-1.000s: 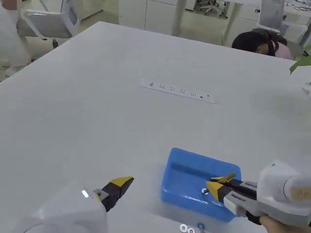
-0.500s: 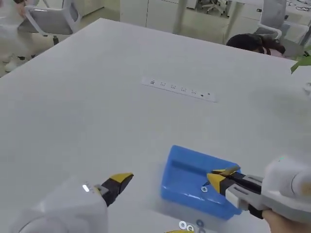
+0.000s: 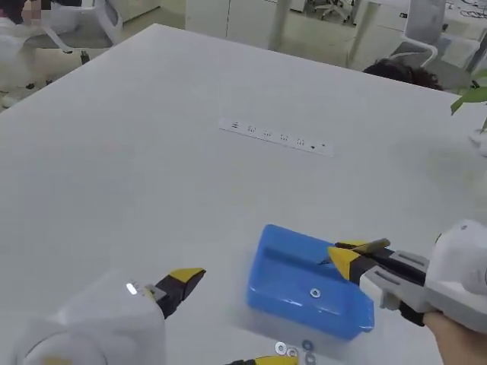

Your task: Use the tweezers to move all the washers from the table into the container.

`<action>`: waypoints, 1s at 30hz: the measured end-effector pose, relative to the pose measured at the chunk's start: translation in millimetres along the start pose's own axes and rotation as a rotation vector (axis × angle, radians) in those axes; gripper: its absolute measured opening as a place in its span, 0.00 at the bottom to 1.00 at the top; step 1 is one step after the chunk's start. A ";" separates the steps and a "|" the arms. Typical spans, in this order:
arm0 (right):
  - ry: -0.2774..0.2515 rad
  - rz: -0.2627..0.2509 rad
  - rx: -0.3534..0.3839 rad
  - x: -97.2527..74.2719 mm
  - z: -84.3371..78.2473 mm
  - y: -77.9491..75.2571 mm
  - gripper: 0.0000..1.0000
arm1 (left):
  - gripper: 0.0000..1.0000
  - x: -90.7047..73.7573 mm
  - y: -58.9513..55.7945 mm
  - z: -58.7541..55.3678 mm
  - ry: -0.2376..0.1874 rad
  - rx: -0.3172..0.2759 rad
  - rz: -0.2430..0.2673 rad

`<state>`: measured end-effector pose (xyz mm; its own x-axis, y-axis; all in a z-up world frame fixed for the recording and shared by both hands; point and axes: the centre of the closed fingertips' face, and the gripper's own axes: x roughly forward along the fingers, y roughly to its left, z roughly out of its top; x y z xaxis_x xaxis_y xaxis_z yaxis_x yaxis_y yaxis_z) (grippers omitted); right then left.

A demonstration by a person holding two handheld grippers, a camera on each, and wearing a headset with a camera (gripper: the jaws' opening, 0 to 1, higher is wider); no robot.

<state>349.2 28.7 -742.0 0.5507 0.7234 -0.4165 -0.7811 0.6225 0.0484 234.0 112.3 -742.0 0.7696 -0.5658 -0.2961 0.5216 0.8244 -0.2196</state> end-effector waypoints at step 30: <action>0.014 0.010 0.058 -31.1 -26.3 19.4 0.00 | 0.81 -0.6 -0.3 -0.1 0.001 -0.006 -0.001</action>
<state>309.2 10.4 -752.1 0.5387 0.7254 -0.4286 -0.7676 0.6322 0.1052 233.4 112.4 -741.8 0.7687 -0.5666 -0.2969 0.5200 0.8238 -0.2257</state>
